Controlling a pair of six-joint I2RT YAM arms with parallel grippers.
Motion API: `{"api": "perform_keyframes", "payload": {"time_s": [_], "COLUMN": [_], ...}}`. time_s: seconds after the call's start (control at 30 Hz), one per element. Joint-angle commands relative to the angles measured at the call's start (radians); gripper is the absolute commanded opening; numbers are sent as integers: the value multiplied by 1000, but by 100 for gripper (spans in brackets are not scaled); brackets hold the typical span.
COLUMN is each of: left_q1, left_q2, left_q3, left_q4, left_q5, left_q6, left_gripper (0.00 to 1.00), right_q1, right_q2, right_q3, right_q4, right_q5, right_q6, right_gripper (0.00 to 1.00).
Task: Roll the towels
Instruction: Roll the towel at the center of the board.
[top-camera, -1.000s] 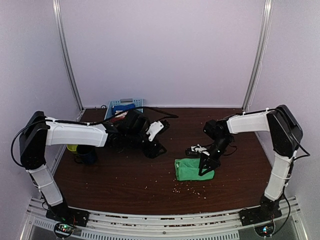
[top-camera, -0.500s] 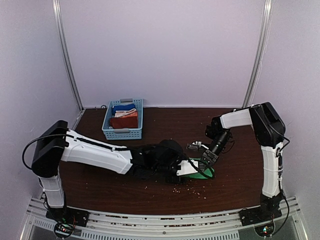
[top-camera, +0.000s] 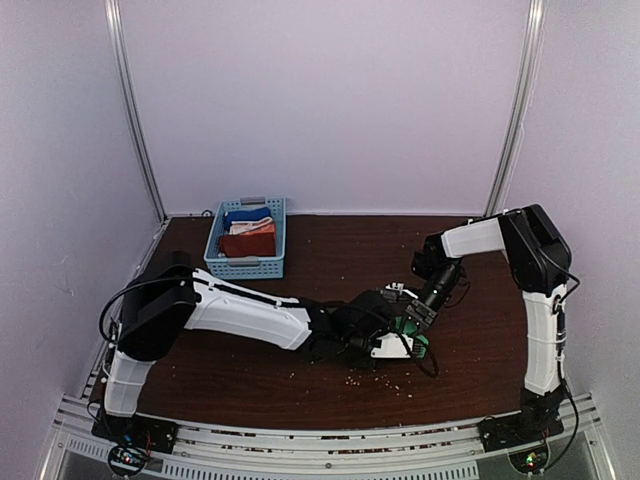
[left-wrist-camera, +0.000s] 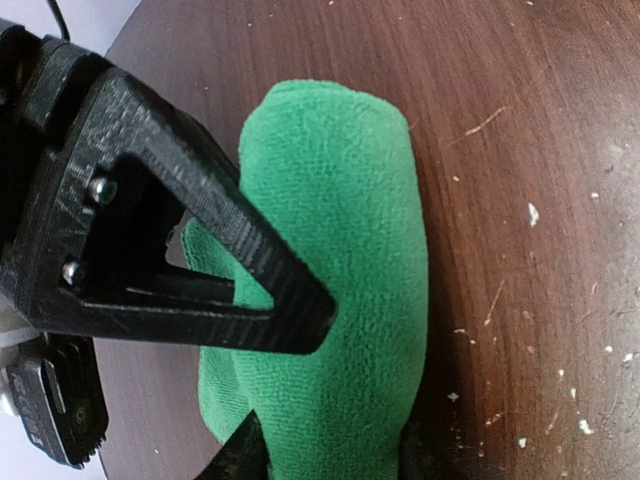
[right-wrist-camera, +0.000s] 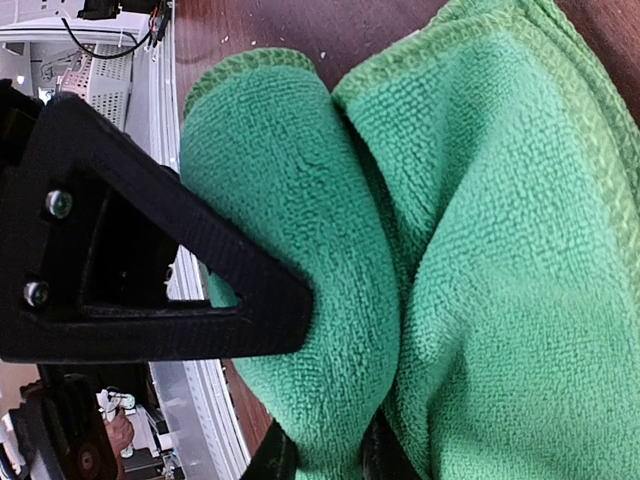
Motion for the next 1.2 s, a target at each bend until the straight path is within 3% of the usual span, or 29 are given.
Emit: {"api": "perform_keyframes", "payload": {"time_s": [0.0,0.2,0.4,0.5,0.6,0.73,0.83,0.93,1.07,1.17], "left_q1": [4,4,4,4,24,73,119,169,224,245], "left_q2": [40,53,44,50,75,155,234,318,373,400], "left_q3": [63,89,107,152,202,314,416,499,539,564], "left_q4": [-73,-174,-286,-374,-448,-553,-626,-685,-681,-680], "left_q5": [28,112,143,229,369,584,725,875,1047,1074], "left_q6": [-16,-82,-197,-259,-343,-442,-511,-571,-652,-687], "left_gripper": [37,23,15,15,15,16,16,15,13,12], "right_q1": [-4,-4,-6,-10,-18,-23,-14,12,127,224], "right_q2": [22,-84,-300,-411,-550,-754,-841,-918,-1024,-1049], "right_q3": [-35,10,159,229,192,85,107,79,-42,-154], "right_q4": [35,-9,-3,40,180,293,127,68,125,143], "right_q5": [150,135,185,255,290,122,-58,-109,54,225], "right_q6": [-8,-24,48,119,239,288,93,19,7,-15], "right_gripper": [14,29,46,46,45,48,51,50,51,50]}}
